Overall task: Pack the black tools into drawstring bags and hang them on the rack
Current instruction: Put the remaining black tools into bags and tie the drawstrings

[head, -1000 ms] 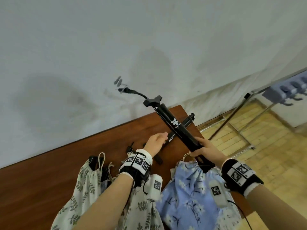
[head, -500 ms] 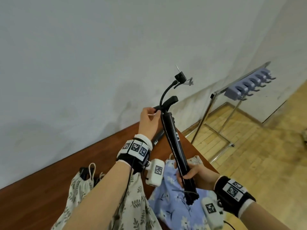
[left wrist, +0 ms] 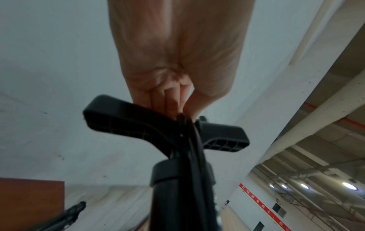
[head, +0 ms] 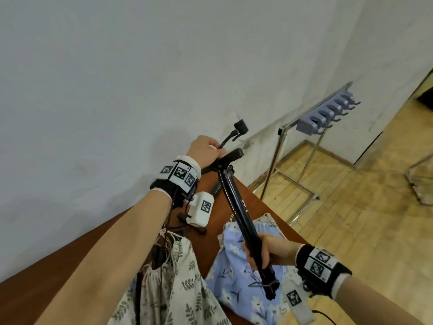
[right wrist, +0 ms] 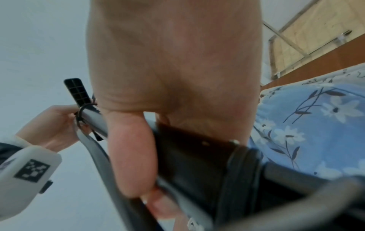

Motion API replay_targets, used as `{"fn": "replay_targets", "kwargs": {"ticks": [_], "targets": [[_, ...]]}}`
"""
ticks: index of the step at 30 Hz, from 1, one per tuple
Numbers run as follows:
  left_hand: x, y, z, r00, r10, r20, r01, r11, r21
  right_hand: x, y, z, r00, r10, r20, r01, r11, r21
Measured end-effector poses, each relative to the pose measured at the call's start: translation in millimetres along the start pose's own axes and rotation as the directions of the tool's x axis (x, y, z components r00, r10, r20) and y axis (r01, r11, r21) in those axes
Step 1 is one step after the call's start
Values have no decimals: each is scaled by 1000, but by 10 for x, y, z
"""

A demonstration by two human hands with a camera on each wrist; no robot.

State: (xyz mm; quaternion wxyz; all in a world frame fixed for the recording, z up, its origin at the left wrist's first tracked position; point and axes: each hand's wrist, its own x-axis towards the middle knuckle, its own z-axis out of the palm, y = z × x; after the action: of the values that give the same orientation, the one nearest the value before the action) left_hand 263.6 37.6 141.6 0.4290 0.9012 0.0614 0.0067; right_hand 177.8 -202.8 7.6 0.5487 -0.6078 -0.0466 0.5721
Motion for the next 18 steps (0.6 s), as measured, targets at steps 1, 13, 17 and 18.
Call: {"fn": "replay_targets", "kwargs": {"ticks": [1,13,17,18], "targets": [[-24,-3,21,1000,4,-21,-5,999,-39,-1,18,-22,1000,0,-2,0,1000,7],[-159,-80,7,852,284,441,-292,955,-50,-182,83,-209,998,-54,41,48,991,127],[-230,-160,-70,797,257,546,145,796,-587,-186,93,-99,978,-144,152,112,973,203],[-229,-212,-49,790,280,545,176,749,-639,-171,76,-83,971,-170,169,134,969,206]]}}
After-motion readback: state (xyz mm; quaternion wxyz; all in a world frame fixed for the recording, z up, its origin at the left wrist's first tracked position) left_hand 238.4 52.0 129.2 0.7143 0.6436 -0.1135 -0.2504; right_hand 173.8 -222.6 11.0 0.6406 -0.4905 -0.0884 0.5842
